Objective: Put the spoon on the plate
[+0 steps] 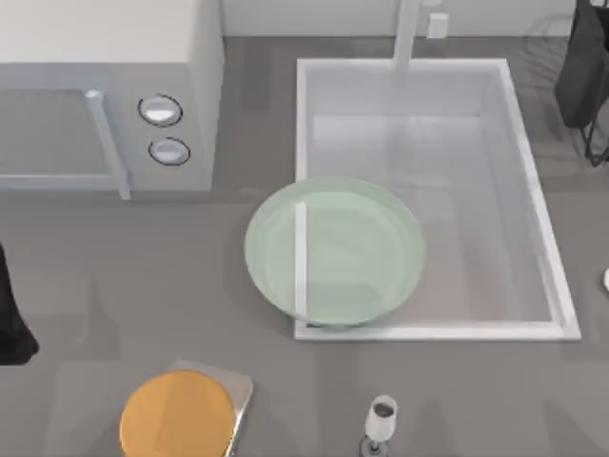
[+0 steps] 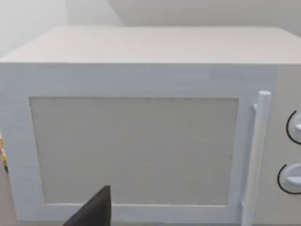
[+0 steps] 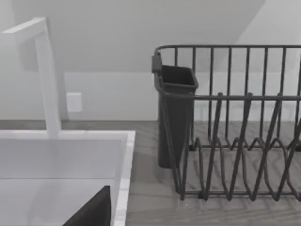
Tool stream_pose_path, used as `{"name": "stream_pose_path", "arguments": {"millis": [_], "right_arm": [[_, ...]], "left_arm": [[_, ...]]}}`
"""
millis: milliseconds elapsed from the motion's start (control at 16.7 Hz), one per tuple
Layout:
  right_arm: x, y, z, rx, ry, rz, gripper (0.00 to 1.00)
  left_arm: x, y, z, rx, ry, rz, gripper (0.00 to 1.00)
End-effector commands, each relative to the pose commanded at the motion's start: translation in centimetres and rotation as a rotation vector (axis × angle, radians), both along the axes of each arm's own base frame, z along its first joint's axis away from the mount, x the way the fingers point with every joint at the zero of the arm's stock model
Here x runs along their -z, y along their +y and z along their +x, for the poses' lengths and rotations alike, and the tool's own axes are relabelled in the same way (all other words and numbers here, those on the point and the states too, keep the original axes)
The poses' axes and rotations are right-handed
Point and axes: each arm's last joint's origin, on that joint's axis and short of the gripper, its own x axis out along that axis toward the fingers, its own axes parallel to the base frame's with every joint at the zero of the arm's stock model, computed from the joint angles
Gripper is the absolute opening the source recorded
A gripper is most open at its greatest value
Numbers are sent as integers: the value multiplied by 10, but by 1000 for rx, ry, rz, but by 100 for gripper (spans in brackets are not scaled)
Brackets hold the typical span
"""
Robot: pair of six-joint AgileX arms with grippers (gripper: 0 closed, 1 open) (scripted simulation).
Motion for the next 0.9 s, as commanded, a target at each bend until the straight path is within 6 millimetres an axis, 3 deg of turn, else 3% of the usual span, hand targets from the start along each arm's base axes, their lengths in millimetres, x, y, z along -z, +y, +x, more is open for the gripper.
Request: {"name": "stream_pose_path", "arguments": {"millis": [300, 540, 900], "right_arm": [[-8, -1, 1, 11, 63, -47, 100], [-32, -6, 11, 22, 289, -187, 100], [-62, -21, 62, -84, 822, -427, 100]], "left_arm": [[0, 0, 0, 0, 0, 0, 100], [0, 0, 0, 0, 0, 0, 100], [0, 0, 0, 0, 0, 0, 100]]}}
